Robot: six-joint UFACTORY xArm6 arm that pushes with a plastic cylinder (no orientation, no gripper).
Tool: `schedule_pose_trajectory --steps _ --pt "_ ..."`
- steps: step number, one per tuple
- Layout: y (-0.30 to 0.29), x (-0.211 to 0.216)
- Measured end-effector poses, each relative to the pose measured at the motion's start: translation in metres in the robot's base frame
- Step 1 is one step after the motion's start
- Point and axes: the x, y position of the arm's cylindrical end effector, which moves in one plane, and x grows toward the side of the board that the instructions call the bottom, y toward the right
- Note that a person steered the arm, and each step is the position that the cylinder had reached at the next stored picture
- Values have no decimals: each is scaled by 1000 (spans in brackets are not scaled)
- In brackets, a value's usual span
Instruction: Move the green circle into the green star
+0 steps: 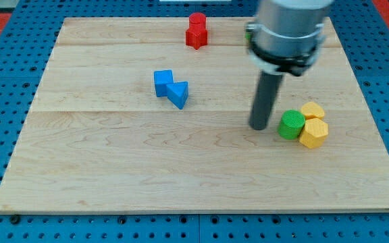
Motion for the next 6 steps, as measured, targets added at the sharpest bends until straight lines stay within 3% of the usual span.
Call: schedule_pose_trajectory --steps 1,2,3,4,6 --pt "8 36" --pt "92 51" --pt "106 33" --pt "103 0" --pt "53 42"
